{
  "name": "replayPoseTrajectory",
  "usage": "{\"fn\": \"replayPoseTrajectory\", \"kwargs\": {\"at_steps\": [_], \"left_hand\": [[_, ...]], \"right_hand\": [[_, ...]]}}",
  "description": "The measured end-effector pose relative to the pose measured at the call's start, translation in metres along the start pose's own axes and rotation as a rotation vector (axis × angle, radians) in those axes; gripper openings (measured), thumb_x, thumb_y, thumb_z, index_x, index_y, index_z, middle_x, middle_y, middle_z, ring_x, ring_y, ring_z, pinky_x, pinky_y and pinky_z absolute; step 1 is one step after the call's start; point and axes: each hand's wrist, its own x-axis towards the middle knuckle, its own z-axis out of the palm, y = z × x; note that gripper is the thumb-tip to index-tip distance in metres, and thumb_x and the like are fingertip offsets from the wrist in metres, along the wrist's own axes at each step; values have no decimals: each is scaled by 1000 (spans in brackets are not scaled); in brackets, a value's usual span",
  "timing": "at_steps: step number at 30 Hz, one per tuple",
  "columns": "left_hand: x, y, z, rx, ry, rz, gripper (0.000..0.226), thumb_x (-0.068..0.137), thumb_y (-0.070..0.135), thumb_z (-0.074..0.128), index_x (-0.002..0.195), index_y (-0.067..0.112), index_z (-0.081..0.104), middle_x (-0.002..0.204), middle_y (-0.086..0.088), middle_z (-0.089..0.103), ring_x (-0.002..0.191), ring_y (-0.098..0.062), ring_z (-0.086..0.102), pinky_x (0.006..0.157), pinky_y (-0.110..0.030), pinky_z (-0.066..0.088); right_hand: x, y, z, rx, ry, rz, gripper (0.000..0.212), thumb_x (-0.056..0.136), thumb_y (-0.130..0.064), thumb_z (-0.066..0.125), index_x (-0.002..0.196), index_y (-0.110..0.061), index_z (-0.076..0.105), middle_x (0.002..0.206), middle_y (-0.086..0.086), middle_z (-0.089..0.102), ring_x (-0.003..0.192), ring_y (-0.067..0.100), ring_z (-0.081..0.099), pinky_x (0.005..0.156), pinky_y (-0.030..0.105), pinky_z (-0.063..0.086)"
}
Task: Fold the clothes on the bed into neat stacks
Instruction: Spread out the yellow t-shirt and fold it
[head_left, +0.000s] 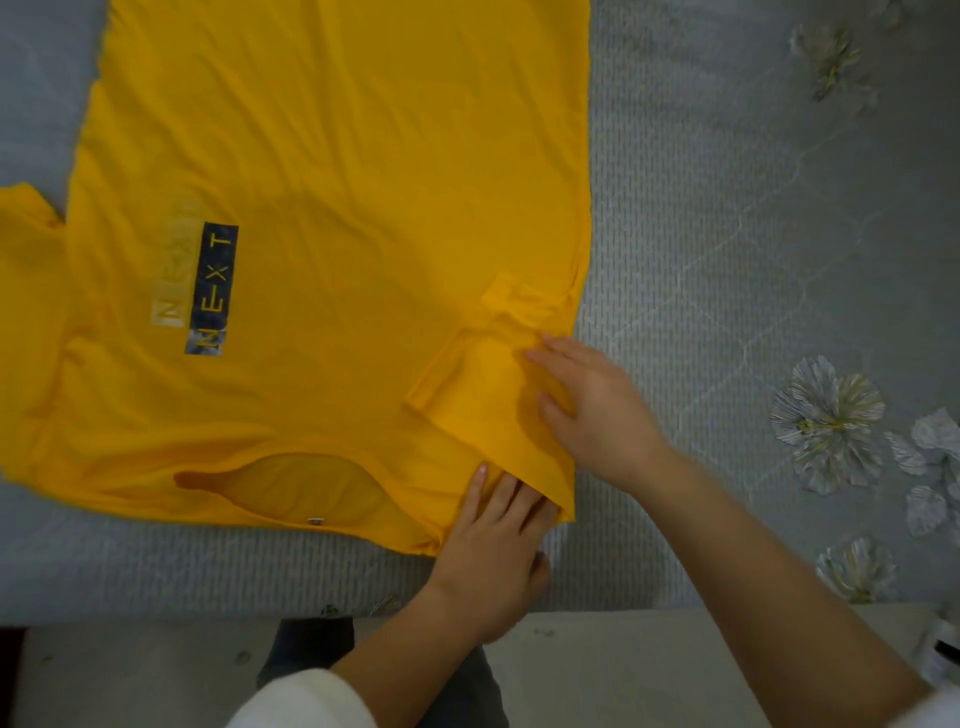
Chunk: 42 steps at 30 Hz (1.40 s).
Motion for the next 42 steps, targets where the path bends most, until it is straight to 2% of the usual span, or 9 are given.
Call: {"fn": "replayPoseTrajectory", "kwargs": {"at_steps": [4,8,10,16,20,24,31,38,42], "left_hand": [[-5,-7,-3,68,-68,71,59,73,51,61,130,36,56,136,6,55,130,-21,48,108,-52,35],[-9,-28,-12,-38,-107,218,54,91,33,46,145,27,37,153,-1,30,144,-22,18,119,-45,9],[-18,-45,-27,-190,-92,178,43,93,26,44,136,22,49,143,-4,43,136,-23,34,111,-39,28],[-80,-133,-62,-687,583,-351,24,87,12,51,103,13,69,105,0,64,101,-13,55,87,-23,43],[-126,-207,-71,-717,900,-814,25,87,-1,55,103,15,65,105,1,56,99,-23,55,86,-43,48],[-156,-268,-75,-872,1026,-1140,30,87,9,54,116,17,57,116,-7,51,103,-18,51,85,-35,44],[-148,-335,-101,-996,926,-1177,31,92,31,51,106,5,62,89,-12,64,84,-30,62,70,-41,47],[-140,-378,-127,-1522,431,-1210,37,79,31,74,104,7,61,92,-10,66,77,-22,61,65,-32,51],[-150,-377,-123,-1829,566,-1113,24,86,24,61,108,14,59,99,-6,68,89,-21,64,64,-32,49]], "right_hand": [[20,-8,15,-311,-154,-74,68,96,-52,39,151,-39,1,161,-5,-13,147,18,-14,117,43,1],[25,-13,17,-348,-185,-24,71,94,-56,40,151,-41,-1,160,-6,-15,147,18,-14,117,44,3],[23,-21,19,-329,-139,10,72,93,-53,46,152,-36,7,161,-4,-7,148,19,-8,116,44,6],[28,-90,43,-225,60,-36,66,89,-45,56,146,-20,34,159,3,19,147,22,13,113,42,18],[43,-158,80,-169,-43,-162,71,92,-48,51,151,-26,20,162,-4,3,148,15,-2,116,37,9],[60,-210,111,-159,-116,-248,80,92,-50,50,153,-32,2,161,-7,-12,142,9,-25,116,34,-3],[71,-237,138,-318,-281,-446,108,75,-72,57,148,-40,-16,155,-10,-29,140,15,-34,117,40,-16],[82,-247,136,-356,-283,-433,119,63,-82,57,146,-43,-19,154,-10,-31,138,16,-37,112,44,-20],[92,-251,138,-421,-328,-463,124,60,-85,56,140,-45,-30,150,-7,-41,134,17,-43,110,46,-24]]}}
